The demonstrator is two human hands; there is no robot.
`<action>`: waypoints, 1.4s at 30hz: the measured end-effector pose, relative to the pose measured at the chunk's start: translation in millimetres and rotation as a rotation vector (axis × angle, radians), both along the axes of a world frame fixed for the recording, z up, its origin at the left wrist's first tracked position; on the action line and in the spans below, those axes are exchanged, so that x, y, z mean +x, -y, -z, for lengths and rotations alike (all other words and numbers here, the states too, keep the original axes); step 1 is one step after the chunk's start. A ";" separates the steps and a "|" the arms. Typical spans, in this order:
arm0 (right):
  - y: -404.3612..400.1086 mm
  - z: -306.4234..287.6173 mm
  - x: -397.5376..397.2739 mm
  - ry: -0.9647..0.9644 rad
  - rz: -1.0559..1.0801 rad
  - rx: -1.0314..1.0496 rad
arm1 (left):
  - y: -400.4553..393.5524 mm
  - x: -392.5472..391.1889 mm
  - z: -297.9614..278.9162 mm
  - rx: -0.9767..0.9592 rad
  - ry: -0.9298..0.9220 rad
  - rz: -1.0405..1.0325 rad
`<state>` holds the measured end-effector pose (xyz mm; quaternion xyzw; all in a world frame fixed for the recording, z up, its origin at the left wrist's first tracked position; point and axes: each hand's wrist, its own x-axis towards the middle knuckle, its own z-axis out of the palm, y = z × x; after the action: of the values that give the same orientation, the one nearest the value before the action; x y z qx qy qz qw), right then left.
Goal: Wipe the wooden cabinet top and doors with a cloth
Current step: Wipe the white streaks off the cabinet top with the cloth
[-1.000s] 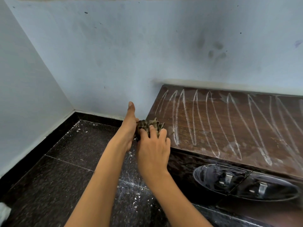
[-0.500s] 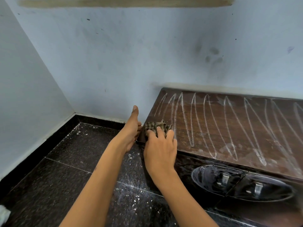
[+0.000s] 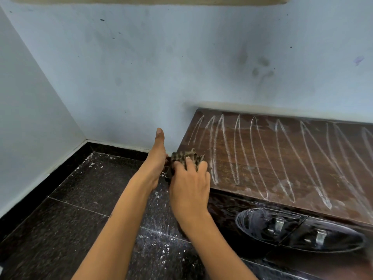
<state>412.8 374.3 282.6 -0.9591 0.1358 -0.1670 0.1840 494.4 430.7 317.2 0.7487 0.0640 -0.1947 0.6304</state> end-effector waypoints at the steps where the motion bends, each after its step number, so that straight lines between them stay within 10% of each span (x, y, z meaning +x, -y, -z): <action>1: 3.9 -4.4 7.8 -0.016 0.048 0.022 | 1.7 -0.9 1.2 0.009 -0.004 0.014; 42: 27.8 -15.6 45.9 -0.092 -0.002 0.043 | 21.5 -10.3 14.2 0.065 0.157 -0.007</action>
<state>458.7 346.5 298.2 -0.9617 0.1466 -0.1194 0.1985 484.1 409.2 303.0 0.7815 0.0230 -0.1309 0.6096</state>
